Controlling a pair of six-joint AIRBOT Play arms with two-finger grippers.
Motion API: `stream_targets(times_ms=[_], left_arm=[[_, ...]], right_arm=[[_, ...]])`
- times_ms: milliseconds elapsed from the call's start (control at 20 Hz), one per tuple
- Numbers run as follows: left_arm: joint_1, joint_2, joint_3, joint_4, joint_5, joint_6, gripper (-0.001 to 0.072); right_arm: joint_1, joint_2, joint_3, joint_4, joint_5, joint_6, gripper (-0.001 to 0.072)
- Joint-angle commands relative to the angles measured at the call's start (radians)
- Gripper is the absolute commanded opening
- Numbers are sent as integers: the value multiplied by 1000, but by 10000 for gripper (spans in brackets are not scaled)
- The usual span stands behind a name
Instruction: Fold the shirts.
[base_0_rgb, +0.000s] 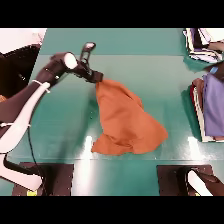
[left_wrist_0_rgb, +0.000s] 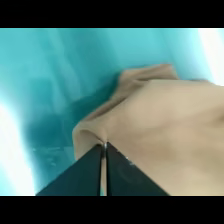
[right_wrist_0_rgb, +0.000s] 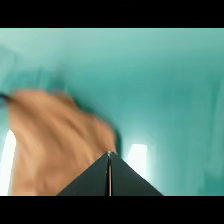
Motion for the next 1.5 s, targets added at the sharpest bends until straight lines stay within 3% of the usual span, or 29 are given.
stream_targets(times_ms=[0, 50, 100, 150, 500, 800, 850, 950, 1000, 1200, 1450], left_arm=[[93, 108, 2, 78, -44, 0, 24], [115, 126, 2, 78, -54, 4, 24], [131, 137, 2, 78, -71, 7, 25], [137, 140, 2, 79, -87, 7, 24], [137, 139, -3, 78, -107, 7, 25], [137, 139, -3, 78, -120, 6, 25], [137, 139, -3, 77, -121, 6, 25], [137, 140, -3, 77, -121, 6, 24], [137, 147, -3, 78, -117, 2, 24], [137, 279, 12, 110, -91, -2, 23], [137, 579, 115, 175, -93, 51, 24]], right_arm=[[0, -9, -212, 2, -3, 0, 14], [0, -21, -272, 2, -2, 0, 75], [1, -45, -332, 10, -1, 0, 366], [7, -77, -378, 13, -2, 1, 494], [194, -369, -490, 98, -277, 0, 489], [256, -531, -385, 107, -303, 0, 430], [256, -540, -365, 106, -306, 0, 406], [256, -550, -330, 107, -315, -10, 89], [256, -549, -314, 107, -319, -24, 11], [247, -481, -167, 79, -255, -66, 12], [200, -212, 129, 53, -241, -68, 12]])
